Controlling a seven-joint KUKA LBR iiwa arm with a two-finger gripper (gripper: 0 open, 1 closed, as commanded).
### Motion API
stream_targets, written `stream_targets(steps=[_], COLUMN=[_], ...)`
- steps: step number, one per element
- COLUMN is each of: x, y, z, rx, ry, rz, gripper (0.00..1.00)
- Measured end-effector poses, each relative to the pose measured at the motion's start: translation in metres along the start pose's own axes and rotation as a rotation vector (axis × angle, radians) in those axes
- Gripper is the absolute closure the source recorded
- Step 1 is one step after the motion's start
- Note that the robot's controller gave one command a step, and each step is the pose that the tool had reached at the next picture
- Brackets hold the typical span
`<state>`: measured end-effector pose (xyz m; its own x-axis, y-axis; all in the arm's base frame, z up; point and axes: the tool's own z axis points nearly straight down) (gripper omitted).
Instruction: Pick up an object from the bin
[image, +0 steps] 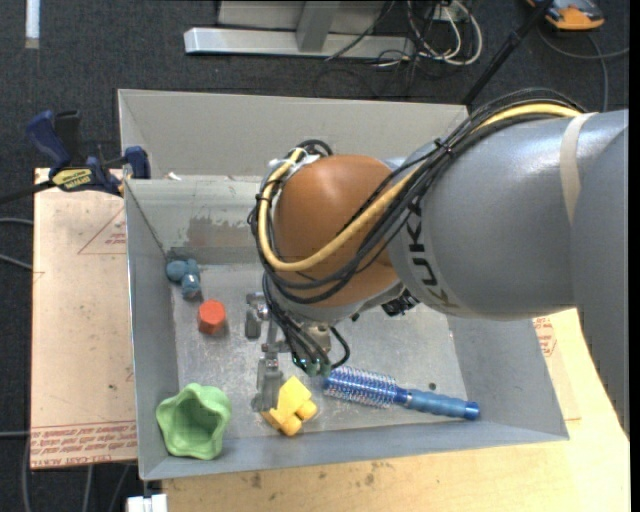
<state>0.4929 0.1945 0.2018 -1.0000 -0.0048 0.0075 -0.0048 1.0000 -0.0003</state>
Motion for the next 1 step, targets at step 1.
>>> stream_targets(steps=[1], x=[0.0036], y=[0.0337], z=[0.0811], rx=[-0.002], ry=[-0.011], rz=[0.049], gripper=[0.0])
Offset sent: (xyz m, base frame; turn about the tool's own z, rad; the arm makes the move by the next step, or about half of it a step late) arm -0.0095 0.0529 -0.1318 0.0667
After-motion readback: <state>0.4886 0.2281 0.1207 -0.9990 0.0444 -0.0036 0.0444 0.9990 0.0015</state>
